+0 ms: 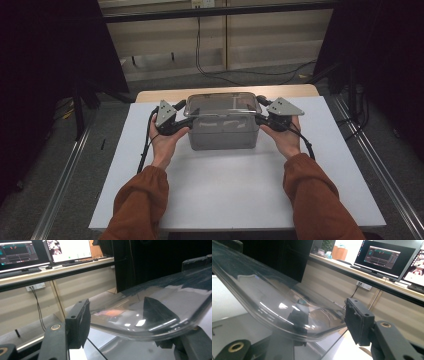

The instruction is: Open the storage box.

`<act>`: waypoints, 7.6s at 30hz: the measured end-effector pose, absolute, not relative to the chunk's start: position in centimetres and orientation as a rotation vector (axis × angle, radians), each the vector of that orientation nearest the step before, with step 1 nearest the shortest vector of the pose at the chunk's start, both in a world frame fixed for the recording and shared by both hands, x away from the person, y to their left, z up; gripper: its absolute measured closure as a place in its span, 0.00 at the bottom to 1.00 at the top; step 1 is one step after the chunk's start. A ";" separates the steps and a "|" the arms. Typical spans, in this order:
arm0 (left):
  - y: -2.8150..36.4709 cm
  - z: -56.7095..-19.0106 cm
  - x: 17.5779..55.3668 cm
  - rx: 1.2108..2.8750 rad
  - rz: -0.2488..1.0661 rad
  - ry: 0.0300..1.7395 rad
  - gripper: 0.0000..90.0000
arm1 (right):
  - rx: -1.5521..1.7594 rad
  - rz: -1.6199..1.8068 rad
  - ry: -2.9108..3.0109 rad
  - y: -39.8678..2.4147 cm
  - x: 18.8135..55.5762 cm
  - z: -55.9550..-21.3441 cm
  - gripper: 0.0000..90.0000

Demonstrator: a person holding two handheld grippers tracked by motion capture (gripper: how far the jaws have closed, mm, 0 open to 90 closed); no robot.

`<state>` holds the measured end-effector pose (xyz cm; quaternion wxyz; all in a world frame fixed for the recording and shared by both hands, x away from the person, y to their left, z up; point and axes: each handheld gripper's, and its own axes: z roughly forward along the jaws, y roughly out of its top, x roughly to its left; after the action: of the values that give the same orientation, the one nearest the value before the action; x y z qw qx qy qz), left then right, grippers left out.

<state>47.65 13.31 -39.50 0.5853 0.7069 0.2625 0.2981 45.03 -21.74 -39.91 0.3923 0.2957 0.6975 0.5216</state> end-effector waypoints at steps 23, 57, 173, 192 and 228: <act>13.2 -38.5 49.6 1.658 0.742 0.619 0.45 | 0.760 1.328 1.777 -21.4 46.5 -38.4 0.60; 12.8 -38.0 51.5 1.629 0.744 0.622 0.63 | 0.803 1.353 1.763 -21.8 49.1 -38.9 0.60; 11.7 -41.3 58.7 1.651 0.672 0.791 0.68 | 0.975 1.401 1.799 -21.9 56.7 -41.0 0.61; 11.1 -41.3 58.7 1.658 0.596 0.842 0.44 | 1.024 1.416 1.781 -21.4 57.5 -41.4 0.50; 10.8 -42.2 59.1 1.677 0.560 0.871 0.33 | 1.091 1.427 1.814 -20.9 58.2 -42.2 0.34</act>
<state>59.07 10.75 -42.16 0.5526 0.7092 0.3683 0.2367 58.25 -20.90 -42.24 0.2903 0.4090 0.6800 0.5348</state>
